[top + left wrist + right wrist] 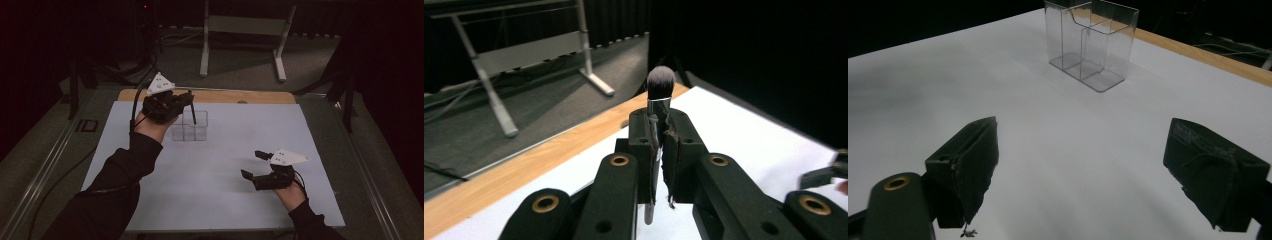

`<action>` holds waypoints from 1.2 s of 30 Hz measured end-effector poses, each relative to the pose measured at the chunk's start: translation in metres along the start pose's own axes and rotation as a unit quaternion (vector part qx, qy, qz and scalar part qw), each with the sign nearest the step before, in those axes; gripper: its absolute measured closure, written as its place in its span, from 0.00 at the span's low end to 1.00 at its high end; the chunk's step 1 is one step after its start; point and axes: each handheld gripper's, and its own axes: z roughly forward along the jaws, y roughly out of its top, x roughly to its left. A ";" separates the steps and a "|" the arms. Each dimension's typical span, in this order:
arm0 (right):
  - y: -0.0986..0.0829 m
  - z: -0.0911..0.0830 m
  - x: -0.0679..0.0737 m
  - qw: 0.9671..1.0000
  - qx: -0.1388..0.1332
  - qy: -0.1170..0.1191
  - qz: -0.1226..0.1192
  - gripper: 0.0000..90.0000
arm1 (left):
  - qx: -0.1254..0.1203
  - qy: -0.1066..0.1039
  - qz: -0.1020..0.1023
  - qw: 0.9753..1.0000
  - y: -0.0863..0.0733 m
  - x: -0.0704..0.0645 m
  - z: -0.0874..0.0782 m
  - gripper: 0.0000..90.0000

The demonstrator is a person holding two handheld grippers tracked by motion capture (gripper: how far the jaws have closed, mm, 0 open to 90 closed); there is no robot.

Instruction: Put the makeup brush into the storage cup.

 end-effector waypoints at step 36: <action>-0.001 -0.002 -0.003 1.000 -0.003 -0.002 0.001 0.16 | 0.021 0.054 -0.030 0.998 -0.001 0.047 0.054 0.95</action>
